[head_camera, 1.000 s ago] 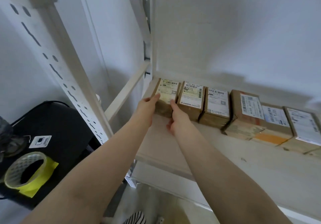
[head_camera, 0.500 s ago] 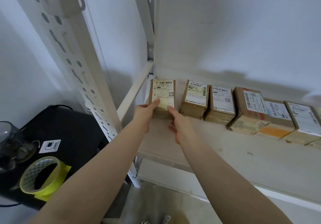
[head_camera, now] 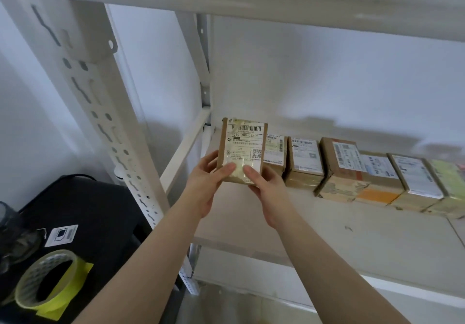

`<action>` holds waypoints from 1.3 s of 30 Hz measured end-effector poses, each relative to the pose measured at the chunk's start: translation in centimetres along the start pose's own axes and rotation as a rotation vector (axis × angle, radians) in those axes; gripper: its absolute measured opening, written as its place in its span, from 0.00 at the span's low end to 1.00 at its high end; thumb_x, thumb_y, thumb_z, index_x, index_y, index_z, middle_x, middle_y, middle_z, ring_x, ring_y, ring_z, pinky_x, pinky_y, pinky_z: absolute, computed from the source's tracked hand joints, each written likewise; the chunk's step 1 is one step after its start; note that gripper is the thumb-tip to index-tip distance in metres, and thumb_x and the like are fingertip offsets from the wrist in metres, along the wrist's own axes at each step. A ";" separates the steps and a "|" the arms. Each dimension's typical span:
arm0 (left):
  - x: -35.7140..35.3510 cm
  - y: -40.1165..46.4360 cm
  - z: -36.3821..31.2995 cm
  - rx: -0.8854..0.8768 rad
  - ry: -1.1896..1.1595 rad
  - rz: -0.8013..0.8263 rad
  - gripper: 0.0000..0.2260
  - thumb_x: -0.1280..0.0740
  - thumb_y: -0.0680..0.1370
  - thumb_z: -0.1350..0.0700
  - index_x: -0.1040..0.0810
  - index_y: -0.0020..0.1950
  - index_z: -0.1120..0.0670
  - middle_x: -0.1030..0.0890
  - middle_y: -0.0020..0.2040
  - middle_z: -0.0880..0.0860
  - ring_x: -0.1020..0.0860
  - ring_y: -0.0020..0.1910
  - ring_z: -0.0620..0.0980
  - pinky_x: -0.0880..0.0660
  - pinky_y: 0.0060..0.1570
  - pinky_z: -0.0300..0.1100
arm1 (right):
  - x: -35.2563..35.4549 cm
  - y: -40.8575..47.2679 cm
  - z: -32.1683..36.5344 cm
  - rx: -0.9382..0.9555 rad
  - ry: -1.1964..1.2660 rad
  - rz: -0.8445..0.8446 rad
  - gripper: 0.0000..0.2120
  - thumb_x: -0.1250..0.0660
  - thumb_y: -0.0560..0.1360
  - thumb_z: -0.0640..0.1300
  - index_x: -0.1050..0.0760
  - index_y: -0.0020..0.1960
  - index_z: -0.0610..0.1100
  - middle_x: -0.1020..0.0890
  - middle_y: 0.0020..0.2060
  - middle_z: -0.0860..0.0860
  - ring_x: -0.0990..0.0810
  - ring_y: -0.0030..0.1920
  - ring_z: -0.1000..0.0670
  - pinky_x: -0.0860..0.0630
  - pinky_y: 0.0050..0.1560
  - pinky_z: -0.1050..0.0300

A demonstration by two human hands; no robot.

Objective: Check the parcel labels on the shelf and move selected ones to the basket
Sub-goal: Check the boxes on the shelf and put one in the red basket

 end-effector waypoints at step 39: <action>1.7 1.3 -1.2 0.127 0.134 -0.270 0.19 0.25 0.71 0.53 0.21 0.60 0.57 0.16 0.52 0.53 0.19 0.49 0.48 0.23 0.49 0.38 | -2.1 1.9 -1.0 -0.297 0.012 -0.104 0.31 0.23 0.68 0.56 0.25 0.65 0.41 0.17 0.57 0.48 0.20 0.59 0.48 0.24 0.63 0.49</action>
Point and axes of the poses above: each hand's wrist, its own y-axis towards the middle knuckle, its own x-axis out of the back of the hand, z = x × y, the point moved 8 cm from there along y, towards the middle knuckle
